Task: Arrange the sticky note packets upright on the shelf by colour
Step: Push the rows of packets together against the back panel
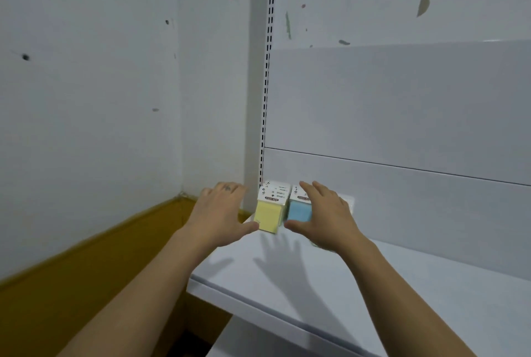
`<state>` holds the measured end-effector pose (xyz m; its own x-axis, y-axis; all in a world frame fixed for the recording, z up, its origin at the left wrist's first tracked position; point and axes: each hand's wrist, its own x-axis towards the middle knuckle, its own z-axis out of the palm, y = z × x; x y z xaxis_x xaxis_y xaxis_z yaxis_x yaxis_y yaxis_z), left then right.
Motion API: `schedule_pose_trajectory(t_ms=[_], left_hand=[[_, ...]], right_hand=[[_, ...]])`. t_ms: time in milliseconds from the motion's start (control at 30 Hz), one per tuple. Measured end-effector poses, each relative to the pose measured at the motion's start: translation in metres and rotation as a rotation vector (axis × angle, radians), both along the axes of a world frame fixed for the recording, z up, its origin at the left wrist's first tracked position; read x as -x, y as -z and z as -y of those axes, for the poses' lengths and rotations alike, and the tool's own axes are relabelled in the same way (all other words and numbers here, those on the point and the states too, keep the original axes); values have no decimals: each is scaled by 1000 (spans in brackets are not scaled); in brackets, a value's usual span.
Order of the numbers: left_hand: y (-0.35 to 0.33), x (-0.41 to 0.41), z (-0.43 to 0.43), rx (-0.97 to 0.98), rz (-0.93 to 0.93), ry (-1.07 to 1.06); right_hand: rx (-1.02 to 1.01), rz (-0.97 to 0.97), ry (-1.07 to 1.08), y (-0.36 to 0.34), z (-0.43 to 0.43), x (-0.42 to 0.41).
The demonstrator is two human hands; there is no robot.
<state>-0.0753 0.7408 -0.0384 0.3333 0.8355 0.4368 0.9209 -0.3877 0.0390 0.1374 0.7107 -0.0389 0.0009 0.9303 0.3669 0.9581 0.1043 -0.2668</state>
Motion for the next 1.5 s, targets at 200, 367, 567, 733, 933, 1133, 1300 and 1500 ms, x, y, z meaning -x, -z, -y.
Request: schedule_pose_trajectory(t_ms=[200,367,567,733,933,1133,1300,1500], left_hand=[[26,38,-56,47,3,56],[55,59,-101,148,-5,129],[81,50,-139,228,37,218],[97,29,-168,307,117,228],[103,-3,-194,426,268,214],[107,-36,-220,639,461,252],[122,-47,-247,679,597,215],[149,-51,-255,514,625,235]], right_hand=[[104,9,121,14,-54,47],[206,-75,208,36,-80,76],[247,-152,313,59,-97,85],[257,-245,323,75,-128,82],[217,-379,313,92,-171,60],[215,-378,368,110,-206,42],[194,-360,344,117,-217,35],[62,-367,355,135,-217,42]])
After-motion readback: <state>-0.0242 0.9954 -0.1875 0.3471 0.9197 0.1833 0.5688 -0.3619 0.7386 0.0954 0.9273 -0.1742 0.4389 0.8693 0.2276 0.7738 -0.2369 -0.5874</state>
